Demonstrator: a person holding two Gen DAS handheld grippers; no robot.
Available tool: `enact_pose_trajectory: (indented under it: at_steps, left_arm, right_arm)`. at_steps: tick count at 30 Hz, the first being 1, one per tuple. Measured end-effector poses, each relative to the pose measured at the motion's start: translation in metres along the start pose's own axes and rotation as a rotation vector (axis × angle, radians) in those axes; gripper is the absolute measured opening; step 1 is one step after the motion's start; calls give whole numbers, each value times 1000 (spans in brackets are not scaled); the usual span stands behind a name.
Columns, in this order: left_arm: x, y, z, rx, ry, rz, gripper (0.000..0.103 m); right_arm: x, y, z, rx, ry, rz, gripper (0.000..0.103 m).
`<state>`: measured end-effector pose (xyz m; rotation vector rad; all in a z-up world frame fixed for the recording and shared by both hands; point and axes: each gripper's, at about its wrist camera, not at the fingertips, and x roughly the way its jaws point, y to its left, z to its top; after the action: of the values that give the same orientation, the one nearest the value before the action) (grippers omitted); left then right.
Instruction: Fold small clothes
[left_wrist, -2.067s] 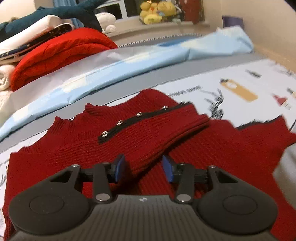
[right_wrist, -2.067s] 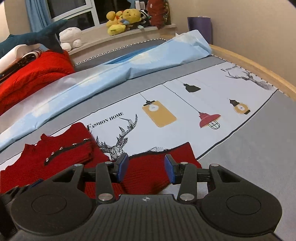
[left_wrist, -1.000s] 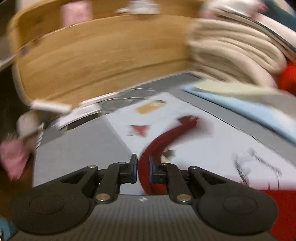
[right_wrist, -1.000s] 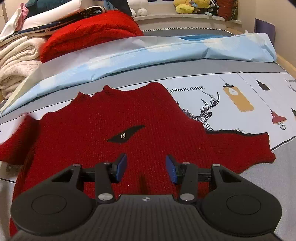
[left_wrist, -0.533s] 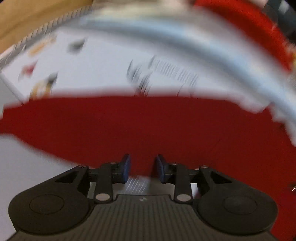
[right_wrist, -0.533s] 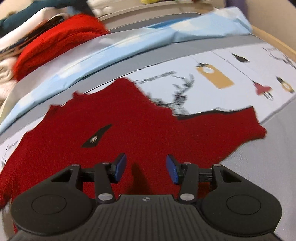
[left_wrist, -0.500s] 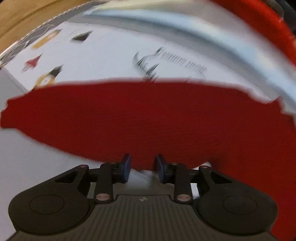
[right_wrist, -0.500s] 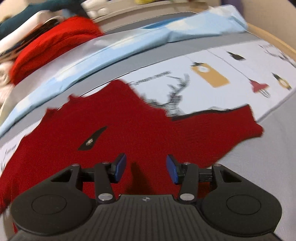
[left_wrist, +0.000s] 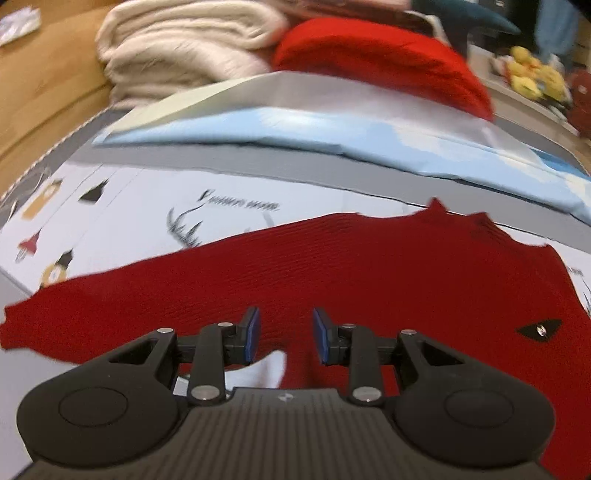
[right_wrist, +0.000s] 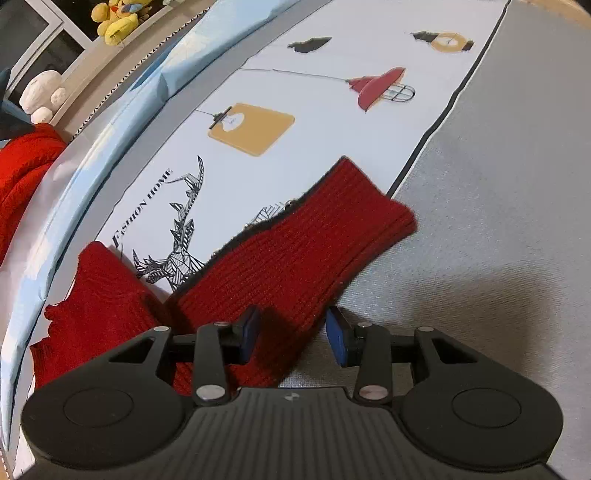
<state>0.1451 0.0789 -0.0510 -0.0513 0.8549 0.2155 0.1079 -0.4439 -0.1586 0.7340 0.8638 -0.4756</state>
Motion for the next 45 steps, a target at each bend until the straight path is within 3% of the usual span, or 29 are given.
enact_pose_trajectory:
  at_steps: [1, 2, 3, 7, 11, 15, 18, 21, 23, 25, 30, 35, 37, 40, 43, 45]
  left_arm:
    - [4, -3, 2, 11, -4, 4, 34]
    - [4, -6, 3, 17, -7, 7, 34]
    - [5, -6, 4, 15, -10, 1, 34]
    - [12, -2, 10, -11, -22, -8, 34]
    - [15, 6, 14, -35, -24, -11, 34]
    - [15, 7, 16, -40, -23, -20, 34]
    - [15, 7, 17, -35, -26, -26, 34]
    - [16, 8, 17, -29, -22, -34, 34]
    - [18, 7, 16, -23, -15, -41, 34]
    - [18, 7, 16, -19, -12, -44, 34]
    - [20, 5, 13, -10, -3, -56, 34]
    - [20, 6, 12, -13, 10, -68, 34]
    - [19, 9, 14, -26, 13, -70, 34]
    - [11, 14, 18, -25, 10, -76, 34]
    - [-3, 20, 22, -20, -9, -91, 34]
    - [-14, 23, 24, -18, -28, -98, 34]
  right_arm:
    - [0, 5, -1, -38, -13, -8, 41]
    - [1, 10, -3, -77, -30, -15, 31]
    - [3, 14, -1, -105, -42, -21, 13]
    - [-8, 20, 18, -150, -123, 38, 10]
    - [-40, 36, 65, -275, -298, 134, 9]
    - [-65, 28, 142, -304, -447, 99, 9]
    - [-74, 2, 200, -284, -556, 2, 9]
    - [-55, -40, 242, -179, -510, -58, 12]
    - [-29, -64, 243, -134, -411, -120, 21]
    - [-7, -83, 226, -96, -321, -170, 21]
    - [20, -97, 177, 31, -228, -60, 27]
    - [38, -91, 169, 86, -198, -50, 33]
    - [41, -85, 173, 24, -215, -79, 8]
    - [35, -95, 170, 50, -213, -106, 9]
    - [16, -82, 157, -8, -230, -143, 16]
    - [-11, -72, 141, -74, -251, -93, 16]
